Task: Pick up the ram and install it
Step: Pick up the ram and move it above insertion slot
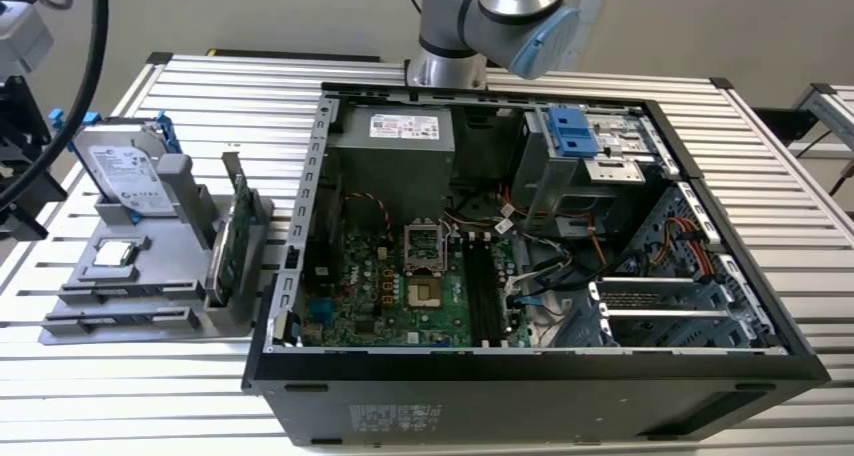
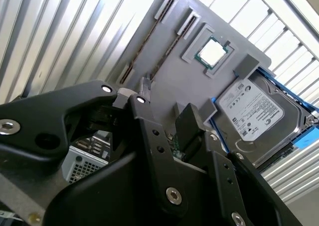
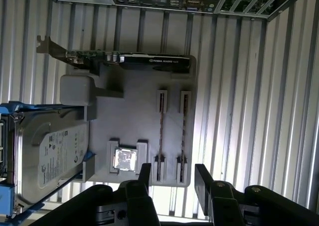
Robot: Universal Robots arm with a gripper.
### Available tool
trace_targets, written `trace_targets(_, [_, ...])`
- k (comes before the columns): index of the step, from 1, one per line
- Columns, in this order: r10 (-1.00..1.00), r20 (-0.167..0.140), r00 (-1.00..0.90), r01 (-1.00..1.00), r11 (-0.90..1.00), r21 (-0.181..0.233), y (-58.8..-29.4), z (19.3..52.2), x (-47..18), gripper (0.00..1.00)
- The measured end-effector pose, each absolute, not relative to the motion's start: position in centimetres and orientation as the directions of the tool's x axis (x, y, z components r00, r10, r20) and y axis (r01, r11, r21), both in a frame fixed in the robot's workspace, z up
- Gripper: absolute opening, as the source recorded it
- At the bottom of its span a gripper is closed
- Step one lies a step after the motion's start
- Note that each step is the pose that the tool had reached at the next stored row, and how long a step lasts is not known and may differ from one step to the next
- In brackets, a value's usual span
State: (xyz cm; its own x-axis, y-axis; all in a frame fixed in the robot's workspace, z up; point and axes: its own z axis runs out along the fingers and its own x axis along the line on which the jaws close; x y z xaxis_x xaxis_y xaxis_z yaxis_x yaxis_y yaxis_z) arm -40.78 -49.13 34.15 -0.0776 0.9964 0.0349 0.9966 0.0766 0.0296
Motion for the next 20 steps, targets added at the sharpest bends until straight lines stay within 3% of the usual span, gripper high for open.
trace_targets(20, [0.996, 0.035, -0.083, 0.996, 0.082, 0.03, -49.13, 33.59, -40.78, 1.0])
